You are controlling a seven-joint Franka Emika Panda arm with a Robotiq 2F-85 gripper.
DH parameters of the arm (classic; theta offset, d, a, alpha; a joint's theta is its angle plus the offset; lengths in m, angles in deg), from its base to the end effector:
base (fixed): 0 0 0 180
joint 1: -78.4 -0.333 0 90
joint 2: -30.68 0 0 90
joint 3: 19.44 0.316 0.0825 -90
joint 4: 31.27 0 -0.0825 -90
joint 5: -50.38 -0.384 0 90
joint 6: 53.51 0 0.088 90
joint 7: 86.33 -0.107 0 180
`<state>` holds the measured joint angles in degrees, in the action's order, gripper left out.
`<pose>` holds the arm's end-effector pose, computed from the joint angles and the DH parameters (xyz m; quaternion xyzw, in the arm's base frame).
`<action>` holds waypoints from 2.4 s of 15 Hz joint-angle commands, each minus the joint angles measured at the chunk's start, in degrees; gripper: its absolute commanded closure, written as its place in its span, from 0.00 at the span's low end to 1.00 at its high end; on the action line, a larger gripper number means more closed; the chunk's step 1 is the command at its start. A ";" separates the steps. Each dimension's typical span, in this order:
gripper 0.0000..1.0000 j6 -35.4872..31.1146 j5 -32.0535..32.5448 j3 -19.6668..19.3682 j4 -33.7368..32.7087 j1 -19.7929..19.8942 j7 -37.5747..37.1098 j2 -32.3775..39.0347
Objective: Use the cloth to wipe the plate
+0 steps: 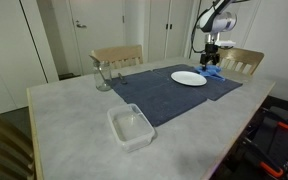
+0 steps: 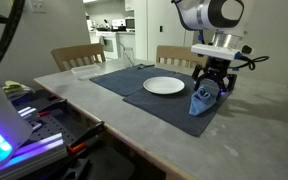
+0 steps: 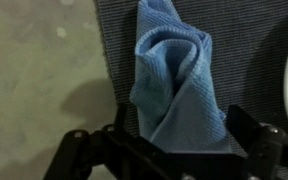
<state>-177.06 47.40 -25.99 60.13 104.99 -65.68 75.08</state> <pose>0.5673 -0.3581 0.1626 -0.9879 0.1127 0.1024 0.0280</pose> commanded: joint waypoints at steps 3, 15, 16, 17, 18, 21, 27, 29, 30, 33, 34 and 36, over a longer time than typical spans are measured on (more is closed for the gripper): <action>0.26 -0.60 -0.44 -0.33 3.41 -0.57 -0.46 -2.19; 0.99 4.68 1.92 -1.37 2.20 -3.26 -2.01 -4.33; 1.00 5.55 2.46 -1.63 2.02 -3.83 -2.62 -4.52; 1.00 6.40 3.05 -1.73 1.85 -4.31 -2.95 -4.89; 1.00 7.01 3.65 -1.88 1.76 -4.83 -3.45 -5.28; 0.98 9.34 5.84 -2.02 1.35 -6.49 -4.32 -7.08; 0.98 12.48 8.00 -0.70 1.13 -8.81 -2.07 -12.50; 0.98 15.19 6.77 0.04 0.43 -9.26 -1.37 -13.84; 0.98 16.62 5.88 0.54 0.24 -9.31 -0.94 -14.43; 0.98 20.31 2.73 2.14 0.79 -9.28 1.72 -16.52; 0.98 21.24 1.92 2.44 0.79 -9.37 2.54 -16.92; 0.98 22.46 0.43 3.04 1.09 -9.59 4.17 -17.73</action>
<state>-156.91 49.93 -23.84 60.29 95.31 -64.46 59.18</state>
